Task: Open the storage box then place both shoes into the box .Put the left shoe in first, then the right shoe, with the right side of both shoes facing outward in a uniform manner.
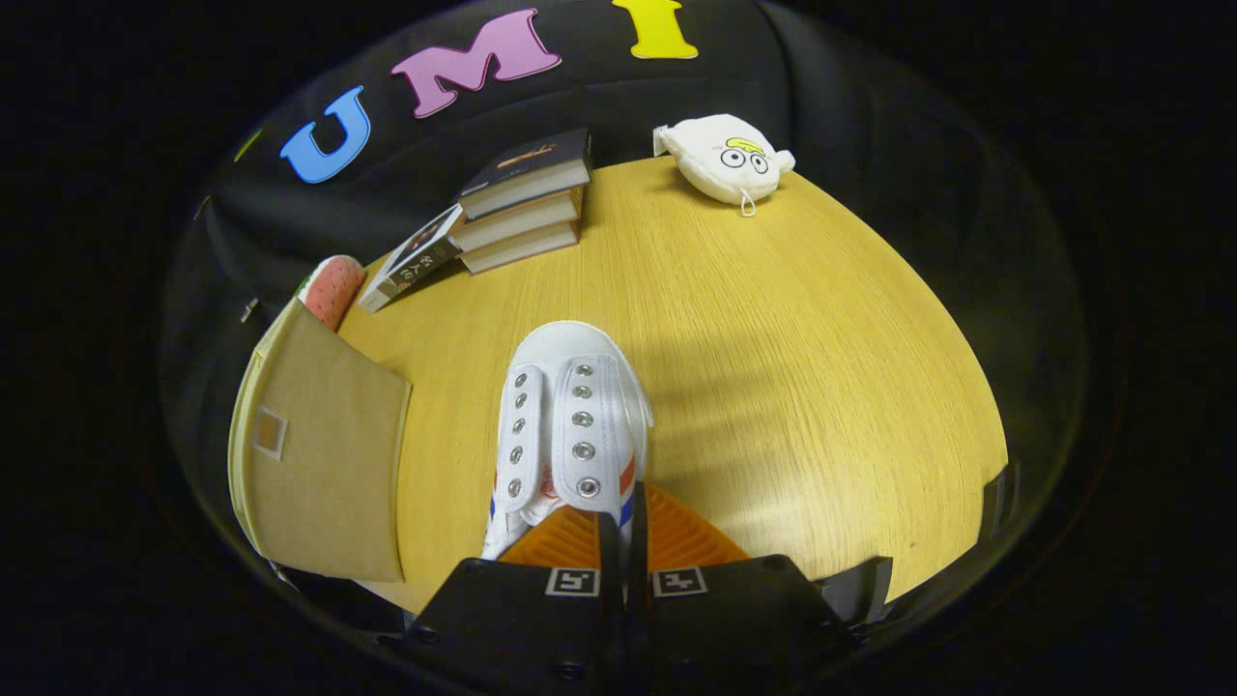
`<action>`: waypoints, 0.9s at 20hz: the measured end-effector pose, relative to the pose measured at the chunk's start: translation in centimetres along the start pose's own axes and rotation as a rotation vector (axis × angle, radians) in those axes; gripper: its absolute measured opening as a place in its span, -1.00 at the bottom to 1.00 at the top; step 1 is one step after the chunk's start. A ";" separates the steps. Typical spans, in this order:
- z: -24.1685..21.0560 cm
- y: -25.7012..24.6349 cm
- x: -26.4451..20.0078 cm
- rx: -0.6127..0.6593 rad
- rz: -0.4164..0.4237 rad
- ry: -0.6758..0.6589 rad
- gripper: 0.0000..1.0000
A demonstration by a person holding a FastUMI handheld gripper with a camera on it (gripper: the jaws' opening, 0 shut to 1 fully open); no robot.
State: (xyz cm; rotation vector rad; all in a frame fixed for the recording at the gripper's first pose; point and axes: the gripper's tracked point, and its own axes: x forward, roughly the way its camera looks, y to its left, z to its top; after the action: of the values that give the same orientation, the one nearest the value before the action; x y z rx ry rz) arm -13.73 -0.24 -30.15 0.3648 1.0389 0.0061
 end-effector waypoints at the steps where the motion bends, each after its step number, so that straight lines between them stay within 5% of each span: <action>1: 0.6 0.5 -0.9 0.009 0.006 -0.011 -0.90; 11: 7.1 13.8 -9.7 -0.019 0.111 -0.045 -0.90; 18: 4.3 24.8 -9.9 -0.028 0.161 0.119 -0.90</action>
State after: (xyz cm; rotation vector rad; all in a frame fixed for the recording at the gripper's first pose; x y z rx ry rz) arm -11.00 20.09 -12.49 0.4257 1.1233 0.1889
